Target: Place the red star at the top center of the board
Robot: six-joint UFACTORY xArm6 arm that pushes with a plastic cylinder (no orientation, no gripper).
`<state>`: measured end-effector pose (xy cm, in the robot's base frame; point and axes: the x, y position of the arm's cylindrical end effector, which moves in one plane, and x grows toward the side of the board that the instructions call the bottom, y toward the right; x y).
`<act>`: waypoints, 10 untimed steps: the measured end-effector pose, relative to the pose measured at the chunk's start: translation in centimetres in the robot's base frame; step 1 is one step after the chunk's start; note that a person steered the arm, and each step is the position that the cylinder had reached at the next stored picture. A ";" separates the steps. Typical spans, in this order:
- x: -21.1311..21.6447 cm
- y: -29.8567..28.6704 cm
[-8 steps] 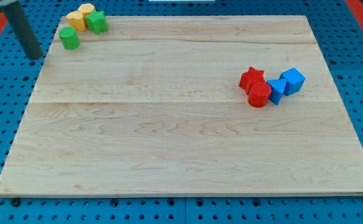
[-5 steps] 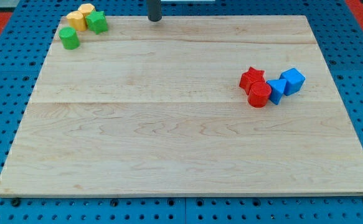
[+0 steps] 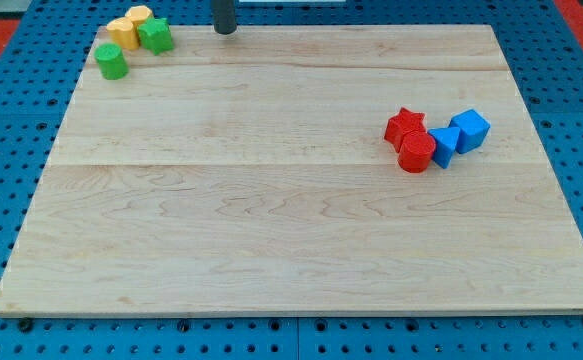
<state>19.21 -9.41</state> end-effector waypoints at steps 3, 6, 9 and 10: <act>11.0 2.5; 19.3 0.9; 23.3 19.8; 18.5 22.6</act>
<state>37.74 13.21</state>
